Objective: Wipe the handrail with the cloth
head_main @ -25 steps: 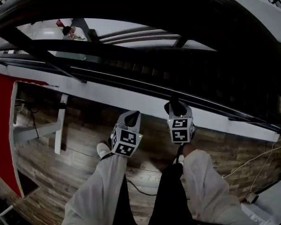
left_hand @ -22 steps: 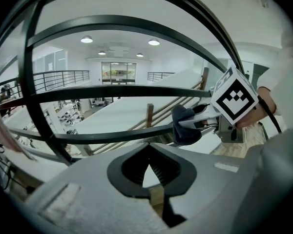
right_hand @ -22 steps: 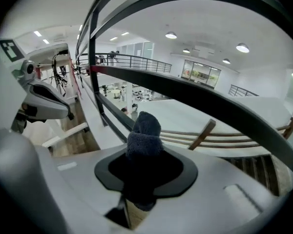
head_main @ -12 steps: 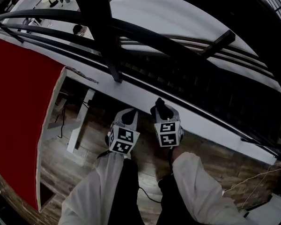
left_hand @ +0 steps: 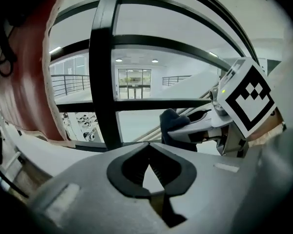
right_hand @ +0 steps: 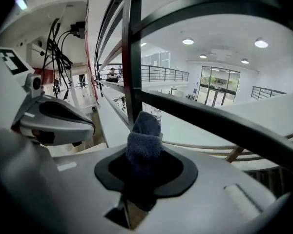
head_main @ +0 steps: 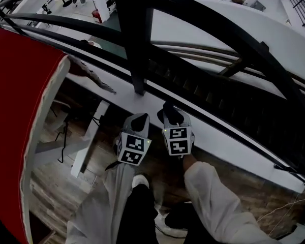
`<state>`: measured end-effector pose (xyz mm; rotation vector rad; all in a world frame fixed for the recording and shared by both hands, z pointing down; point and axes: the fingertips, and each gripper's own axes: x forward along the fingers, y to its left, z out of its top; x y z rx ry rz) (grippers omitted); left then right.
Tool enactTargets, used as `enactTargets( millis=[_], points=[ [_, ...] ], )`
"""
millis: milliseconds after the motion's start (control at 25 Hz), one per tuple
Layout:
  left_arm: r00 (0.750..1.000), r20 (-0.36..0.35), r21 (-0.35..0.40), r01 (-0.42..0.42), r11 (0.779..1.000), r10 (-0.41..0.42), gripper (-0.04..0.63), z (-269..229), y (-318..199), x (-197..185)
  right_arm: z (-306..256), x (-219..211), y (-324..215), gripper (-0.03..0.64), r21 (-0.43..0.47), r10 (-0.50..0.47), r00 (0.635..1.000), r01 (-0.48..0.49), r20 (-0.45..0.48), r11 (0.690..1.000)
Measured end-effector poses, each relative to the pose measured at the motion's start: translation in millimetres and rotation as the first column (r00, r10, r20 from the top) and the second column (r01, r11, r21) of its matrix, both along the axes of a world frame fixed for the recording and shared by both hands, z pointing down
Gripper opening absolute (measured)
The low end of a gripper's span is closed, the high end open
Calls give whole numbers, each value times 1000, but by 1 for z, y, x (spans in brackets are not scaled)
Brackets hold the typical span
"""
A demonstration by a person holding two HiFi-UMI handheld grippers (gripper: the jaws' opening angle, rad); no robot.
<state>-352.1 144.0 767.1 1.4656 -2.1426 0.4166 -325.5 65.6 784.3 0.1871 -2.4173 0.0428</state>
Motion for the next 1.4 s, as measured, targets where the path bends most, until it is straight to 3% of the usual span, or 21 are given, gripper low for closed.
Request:
enactTargets(
  millis=[120,320,560,760,880,960,1240,1400],
  points=[
    [998,57,29,19,999,-21,0,30,-6,-31,28,-40,-8,103,16,-12,997,11,79,1000],
    [995,88,54,43,998,-48,0,86,0,-50,72,-74,-3,103,21,-20,986,17,164,1000],
    [983,171,110,56,992,-74,0,100,-7,-84,70,-118,-4,103,41,18,968,-29,250,999],
    [983,183,121,12,993,-35,0,100,-13,-92,88,-140,-4,103,123,-30,989,12,146,992],
    [986,164,122,-7,992,-13,0,104,-17,-89,98,-141,-3,104,249,-132,990,117,47,961],
    [989,148,127,-17,992,-2,0,110,-23,-85,98,-136,-6,104,283,-170,985,159,15,946],
    [991,127,157,-71,985,51,0,120,-49,-57,98,-91,-24,103,296,-187,982,186,-28,937],
    [983,155,194,-127,973,97,0,105,-76,-37,99,-44,-53,103,238,-110,994,113,-23,965]
  ],
)
